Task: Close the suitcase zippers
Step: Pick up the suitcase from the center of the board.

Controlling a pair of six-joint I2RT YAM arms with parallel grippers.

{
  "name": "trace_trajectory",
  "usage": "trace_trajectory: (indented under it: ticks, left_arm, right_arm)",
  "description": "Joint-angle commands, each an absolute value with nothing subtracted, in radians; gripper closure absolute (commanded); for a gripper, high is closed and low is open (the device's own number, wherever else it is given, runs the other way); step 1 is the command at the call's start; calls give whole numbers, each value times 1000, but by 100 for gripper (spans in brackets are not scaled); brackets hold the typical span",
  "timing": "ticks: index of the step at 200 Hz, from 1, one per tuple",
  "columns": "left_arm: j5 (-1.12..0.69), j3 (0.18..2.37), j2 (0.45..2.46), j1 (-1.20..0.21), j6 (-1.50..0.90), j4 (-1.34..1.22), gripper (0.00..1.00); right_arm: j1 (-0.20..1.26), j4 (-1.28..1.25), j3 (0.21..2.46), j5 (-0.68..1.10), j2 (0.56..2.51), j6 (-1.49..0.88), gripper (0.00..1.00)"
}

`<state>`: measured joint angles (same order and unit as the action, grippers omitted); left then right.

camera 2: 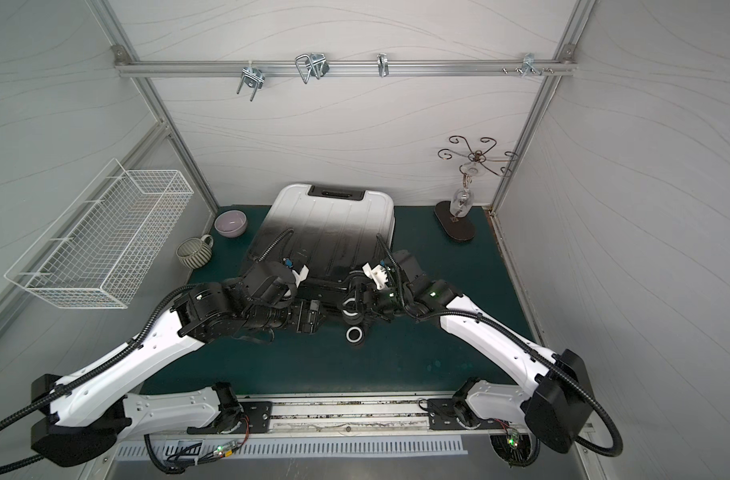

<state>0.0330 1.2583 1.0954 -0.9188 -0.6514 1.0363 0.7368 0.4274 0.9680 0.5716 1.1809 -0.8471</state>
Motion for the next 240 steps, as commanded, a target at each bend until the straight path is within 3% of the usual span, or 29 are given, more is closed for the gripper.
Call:
trace_trajectory:
  ticks: [1,21,43,67,123,192,240]
  left_arm:
    - [86,1243,1083,-987,-654,904,1]
    - [233,1292,1154,-1128,-588,892,1]
    - [295,1422,1329,-1172,-591,1018,1]
    - [318,1573,1508,-1208,-654,1143,1]
    - [476,1698,1699,-1230,-756,1200,1]
    - [610,1601,1726,-1230,-814,1068,24]
    - [620,1452,1654,-1229,-770,853,49]
  right_arm:
    - [627,613,968,561,1026,-734,9]
    - [458,721,921,613,923,-680,7]
    - [316,808,916,539,901,-592,7]
    - [249,796,873,345,938,-539,8]
    - [225,666,822,371,985,-580,8]
    - [219,629,760,385,977,-569,9]
    - [220,618,734,378,977,-546,10]
